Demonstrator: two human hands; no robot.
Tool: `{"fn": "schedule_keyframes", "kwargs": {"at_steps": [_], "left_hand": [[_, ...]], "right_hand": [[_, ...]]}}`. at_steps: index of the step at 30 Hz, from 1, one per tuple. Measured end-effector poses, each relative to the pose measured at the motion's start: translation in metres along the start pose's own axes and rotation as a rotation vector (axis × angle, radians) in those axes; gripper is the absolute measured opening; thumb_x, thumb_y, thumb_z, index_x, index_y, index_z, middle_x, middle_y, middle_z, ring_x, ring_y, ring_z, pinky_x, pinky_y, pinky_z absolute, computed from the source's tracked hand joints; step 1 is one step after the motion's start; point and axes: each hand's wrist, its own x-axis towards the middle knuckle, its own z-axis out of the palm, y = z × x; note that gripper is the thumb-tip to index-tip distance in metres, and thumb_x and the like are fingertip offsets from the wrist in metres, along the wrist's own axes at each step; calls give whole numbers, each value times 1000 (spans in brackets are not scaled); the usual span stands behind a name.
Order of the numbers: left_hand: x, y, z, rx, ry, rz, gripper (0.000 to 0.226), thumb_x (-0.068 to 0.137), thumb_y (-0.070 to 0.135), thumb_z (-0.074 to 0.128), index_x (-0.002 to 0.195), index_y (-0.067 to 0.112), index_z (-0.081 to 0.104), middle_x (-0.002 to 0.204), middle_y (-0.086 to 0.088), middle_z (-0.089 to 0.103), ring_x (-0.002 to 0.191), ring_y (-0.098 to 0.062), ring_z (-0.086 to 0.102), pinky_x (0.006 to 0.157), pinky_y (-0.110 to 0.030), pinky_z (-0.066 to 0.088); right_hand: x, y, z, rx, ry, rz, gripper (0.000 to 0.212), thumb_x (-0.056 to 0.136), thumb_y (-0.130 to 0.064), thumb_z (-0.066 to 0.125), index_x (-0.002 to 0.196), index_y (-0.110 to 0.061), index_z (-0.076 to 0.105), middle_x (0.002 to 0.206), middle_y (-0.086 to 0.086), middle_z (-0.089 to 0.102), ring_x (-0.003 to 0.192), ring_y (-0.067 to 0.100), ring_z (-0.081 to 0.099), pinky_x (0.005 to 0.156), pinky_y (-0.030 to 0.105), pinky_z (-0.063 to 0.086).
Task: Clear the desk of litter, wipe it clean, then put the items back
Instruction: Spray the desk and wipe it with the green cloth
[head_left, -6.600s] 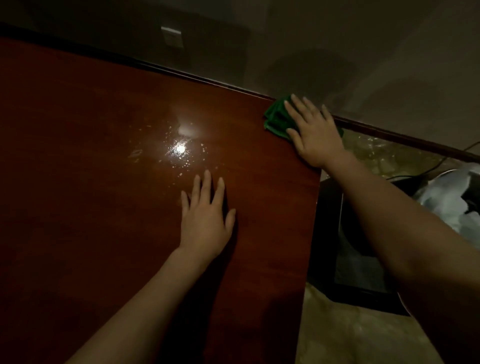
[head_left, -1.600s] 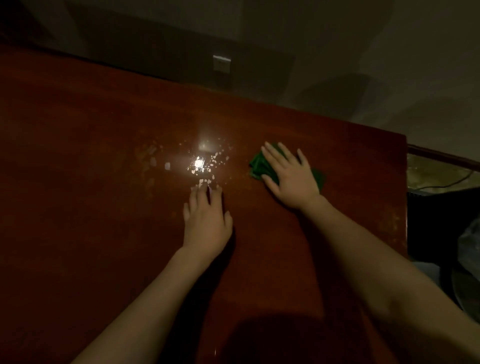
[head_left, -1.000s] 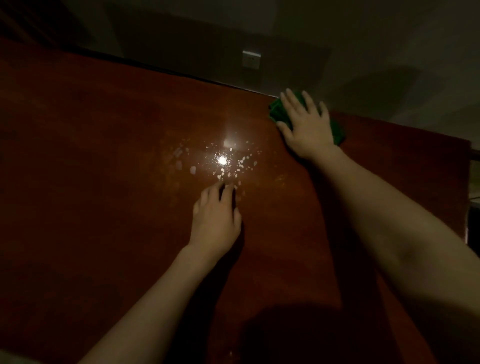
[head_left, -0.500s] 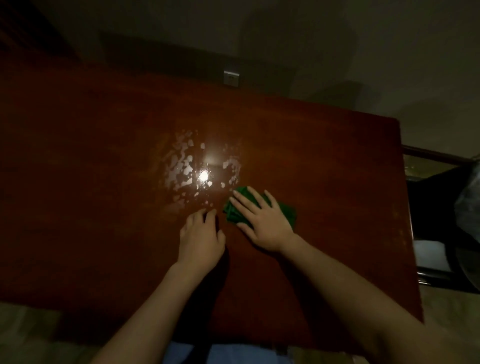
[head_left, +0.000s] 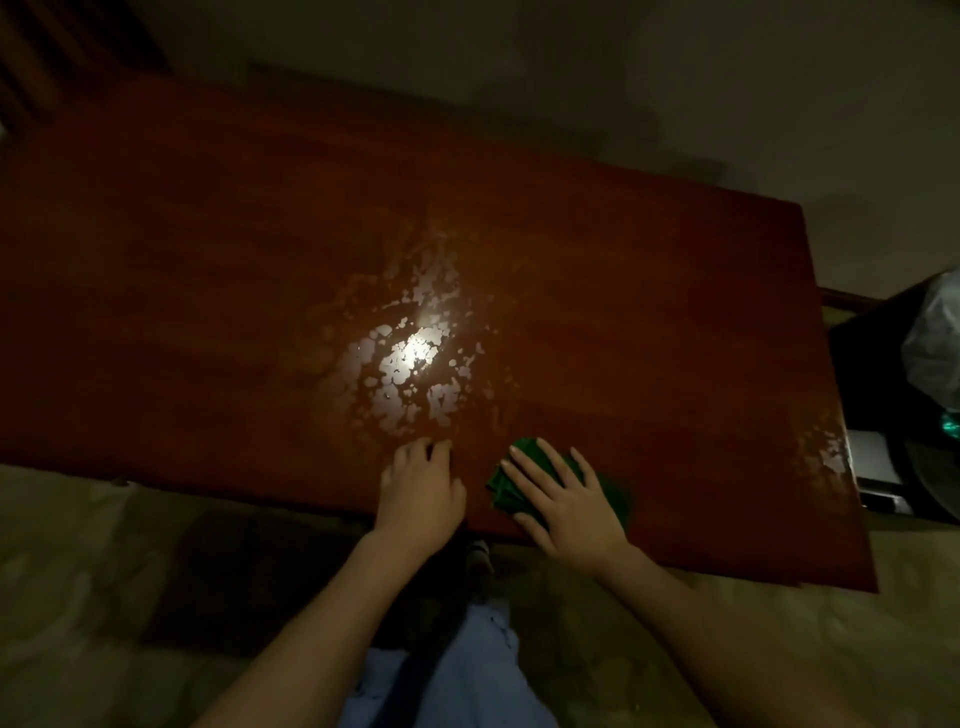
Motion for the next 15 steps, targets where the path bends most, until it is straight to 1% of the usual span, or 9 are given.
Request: {"fn": "schedule_keyframes", "kwargs": {"at_steps": [3, 5, 7, 9, 11, 14, 15], "left_hand": [[-2, -10, 0, -46, 5, -11, 52, 98, 30, 41, 146, 16, 27, 150, -8, 28, 138, -24, 22, 111, -40, 24], [1, -14, -5, -79, 10, -35, 53, 98, 31, 41, 147, 16, 27, 151, -8, 27, 139, -24, 21, 112, -40, 24], [9, -18, -12, -94, 19, -64, 53, 98, 31, 41, 147, 16, 26, 151, -8, 27, 139, -24, 21, 113, -40, 24], [21, -20, -18, -104, 30, -83, 53, 98, 31, 41, 147, 16, 27, 151, -8, 27, 139, -25, 21, 112, -40, 24], [36, -17, -28, -108, 35, -90, 53, 97, 30, 42, 146, 16, 28, 150, -9, 29, 138, -26, 22, 111, -41, 25], [63, -7, -42, -120, 48, -104, 53, 97, 29, 41, 146, 15, 28, 150, -10, 28, 139, -27, 21, 110, -42, 25], [73, -3, -47, -122, 50, -101, 53, 97, 29, 41, 147, 15, 27, 150, -10, 28, 139, -27, 20, 111, -42, 25]], "right_hand": [[-10, -10, 3, -27, -11, -93, 62, 98, -53, 23, 152, -30, 2, 155, -8, 22, 143, 23, 15, 110, 51, 18], [-13, -16, 6, -68, -46, -228, 67, 96, -53, 27, 152, -30, 1, 155, -9, 21, 142, 24, 17, 110, 53, 20], [-1, -19, 5, -109, -63, -384, 67, 96, -52, 29, 152, -30, 0, 155, -11, 18, 142, 24, 17, 111, 53, 15], [19, -15, 1, -115, -48, -455, 67, 96, -53, 29, 152, -32, -1, 155, -12, 17, 143, 22, 15, 111, 53, 11], [40, -6, -2, -78, -12, -420, 66, 95, -54, 30, 151, -33, 1, 155, -12, 19, 143, 20, 14, 112, 54, 11], [83, 18, -21, -26, -23, -232, 63, 94, -55, 30, 151, -33, 13, 154, -11, 25, 144, 20, 18, 113, 56, 23], [101, 31, -27, -22, -20, -184, 62, 94, -56, 29, 150, -33, 16, 154, -11, 24, 144, 20, 20, 113, 56, 24]]}}
